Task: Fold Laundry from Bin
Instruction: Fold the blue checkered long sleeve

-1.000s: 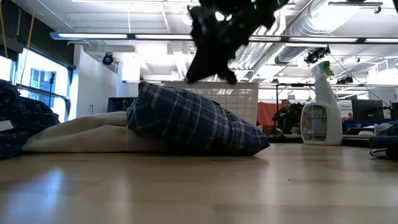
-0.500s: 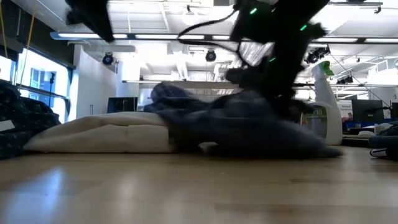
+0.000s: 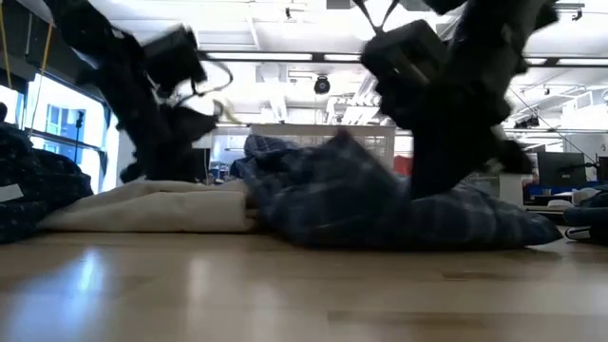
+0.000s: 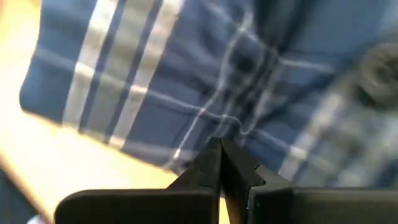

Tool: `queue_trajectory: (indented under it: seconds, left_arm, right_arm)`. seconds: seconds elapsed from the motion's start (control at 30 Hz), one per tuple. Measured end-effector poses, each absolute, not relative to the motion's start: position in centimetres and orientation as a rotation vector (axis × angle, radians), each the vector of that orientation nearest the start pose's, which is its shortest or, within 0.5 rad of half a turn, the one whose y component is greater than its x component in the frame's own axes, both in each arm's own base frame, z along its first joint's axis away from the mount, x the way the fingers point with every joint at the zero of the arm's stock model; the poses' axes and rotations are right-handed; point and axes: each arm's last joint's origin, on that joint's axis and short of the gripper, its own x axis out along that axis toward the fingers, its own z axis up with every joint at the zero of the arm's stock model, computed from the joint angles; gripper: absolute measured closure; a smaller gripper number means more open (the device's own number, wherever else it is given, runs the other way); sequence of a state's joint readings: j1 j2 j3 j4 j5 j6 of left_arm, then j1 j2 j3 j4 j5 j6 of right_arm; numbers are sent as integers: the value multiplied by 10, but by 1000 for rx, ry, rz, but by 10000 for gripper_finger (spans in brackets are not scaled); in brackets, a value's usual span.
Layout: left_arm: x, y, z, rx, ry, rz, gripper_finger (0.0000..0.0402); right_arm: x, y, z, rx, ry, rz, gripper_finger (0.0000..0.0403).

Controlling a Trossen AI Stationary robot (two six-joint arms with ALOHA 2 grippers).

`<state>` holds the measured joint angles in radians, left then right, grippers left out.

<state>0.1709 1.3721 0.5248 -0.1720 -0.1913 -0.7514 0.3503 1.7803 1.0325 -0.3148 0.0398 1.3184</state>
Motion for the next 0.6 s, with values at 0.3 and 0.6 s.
queue_trajectory:
  seconds: [0.3,0.6]
  left_arm:
    - [172,85,144,-602,992,1022,401]
    - [157,76,209,-657,708,964,402]
  right_arm:
    - [357,49,213,865,625,-104,403]
    - [355,-40,216,827,539,-301,403]
